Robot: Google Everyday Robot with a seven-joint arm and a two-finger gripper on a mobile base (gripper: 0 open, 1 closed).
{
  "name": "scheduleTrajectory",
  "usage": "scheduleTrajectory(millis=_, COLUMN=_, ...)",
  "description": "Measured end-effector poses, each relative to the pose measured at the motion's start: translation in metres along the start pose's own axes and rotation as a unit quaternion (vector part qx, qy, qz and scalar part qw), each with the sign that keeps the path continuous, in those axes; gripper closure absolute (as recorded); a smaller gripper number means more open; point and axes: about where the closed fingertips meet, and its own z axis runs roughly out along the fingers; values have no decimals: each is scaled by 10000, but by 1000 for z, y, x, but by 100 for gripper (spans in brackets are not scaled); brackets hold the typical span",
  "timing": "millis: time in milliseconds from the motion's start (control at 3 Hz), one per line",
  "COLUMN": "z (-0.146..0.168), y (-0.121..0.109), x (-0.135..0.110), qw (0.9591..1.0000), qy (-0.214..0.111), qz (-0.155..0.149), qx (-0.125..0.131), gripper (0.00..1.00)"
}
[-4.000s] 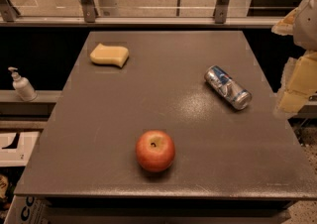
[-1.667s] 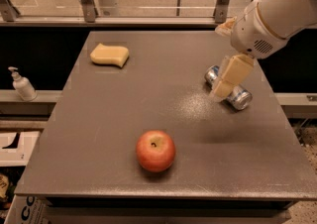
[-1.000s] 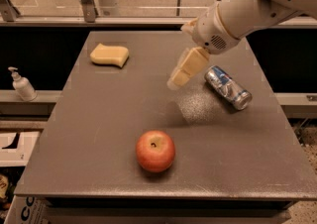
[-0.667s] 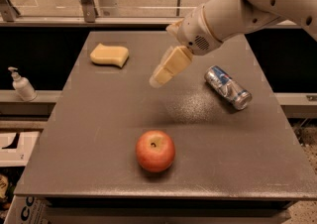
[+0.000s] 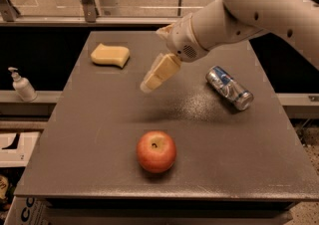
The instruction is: Move sponge near apple
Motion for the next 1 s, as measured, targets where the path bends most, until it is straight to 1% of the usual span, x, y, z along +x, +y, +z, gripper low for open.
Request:
scheduleTrajectory(millis=333, z=33, y=-24, x=-10, qw=9991, qy=-293, qz=-177, qx=257, gripper=0)
scheduleTrajectory(millis=667, z=58, y=-49, x=-19, qw=9980, qy=-393, qz=-219, qx=454, gripper=0)
scheduleTrajectory(millis=1000, z=80, y=-72, x=-22, qw=9979, qy=-314, qz=-119, qx=560, gripper=0)
